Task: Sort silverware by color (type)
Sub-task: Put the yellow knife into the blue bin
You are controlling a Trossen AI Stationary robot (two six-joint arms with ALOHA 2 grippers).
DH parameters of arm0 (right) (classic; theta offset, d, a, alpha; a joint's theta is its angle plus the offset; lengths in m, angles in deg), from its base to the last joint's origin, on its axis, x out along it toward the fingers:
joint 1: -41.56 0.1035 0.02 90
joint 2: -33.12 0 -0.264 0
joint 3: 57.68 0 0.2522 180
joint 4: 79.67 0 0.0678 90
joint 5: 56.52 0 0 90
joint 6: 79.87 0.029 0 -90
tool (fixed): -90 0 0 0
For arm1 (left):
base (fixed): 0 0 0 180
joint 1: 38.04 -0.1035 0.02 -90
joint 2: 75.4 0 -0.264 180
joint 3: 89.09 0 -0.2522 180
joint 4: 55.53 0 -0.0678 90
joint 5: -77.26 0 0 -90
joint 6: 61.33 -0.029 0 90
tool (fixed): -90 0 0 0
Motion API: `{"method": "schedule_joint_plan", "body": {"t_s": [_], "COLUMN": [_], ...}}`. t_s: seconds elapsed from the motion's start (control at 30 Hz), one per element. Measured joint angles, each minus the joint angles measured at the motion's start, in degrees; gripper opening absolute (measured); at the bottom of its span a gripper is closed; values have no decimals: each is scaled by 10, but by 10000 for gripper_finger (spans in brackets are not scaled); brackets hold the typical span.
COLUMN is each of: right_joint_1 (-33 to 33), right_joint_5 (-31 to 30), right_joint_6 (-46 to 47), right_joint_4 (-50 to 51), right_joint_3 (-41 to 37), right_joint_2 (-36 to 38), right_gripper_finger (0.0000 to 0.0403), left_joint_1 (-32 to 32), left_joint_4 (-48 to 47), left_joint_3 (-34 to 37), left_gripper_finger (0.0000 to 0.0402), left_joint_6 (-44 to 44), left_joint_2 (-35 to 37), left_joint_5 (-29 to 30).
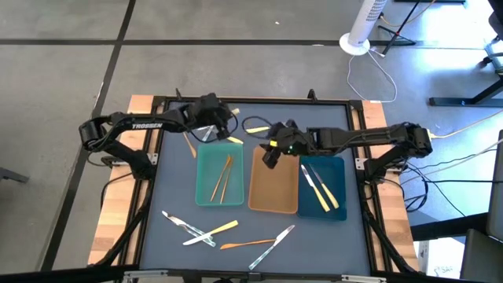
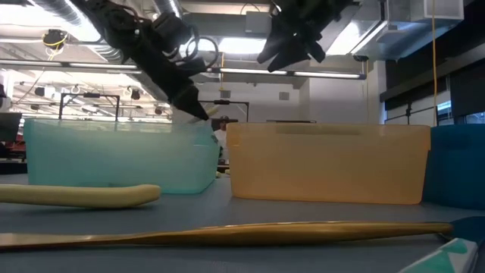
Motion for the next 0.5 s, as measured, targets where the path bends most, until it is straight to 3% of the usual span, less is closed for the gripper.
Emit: {"method": "schedule_joint_plan", "body": {"t_s": [0.23, 0.5], "right_joint_1": [-50, -109], "right_joint_5": [78, 195], "right_joint_6": [4, 90], "right_joint_4": [-16, -15], "right_joint_3": [0, 0], "right_joint_2": [0, 0], "right_gripper_finger": [172, 172], "left_joint_1": [48, 109], "left_joint_4": [0, 3], "left_joint_3": [0, 0], "left_gripper_finger": [73, 73], "left_joint_6": [-50, -107], "left_joint_2": [0, 0], "left_joint_5": [10, 9]}}
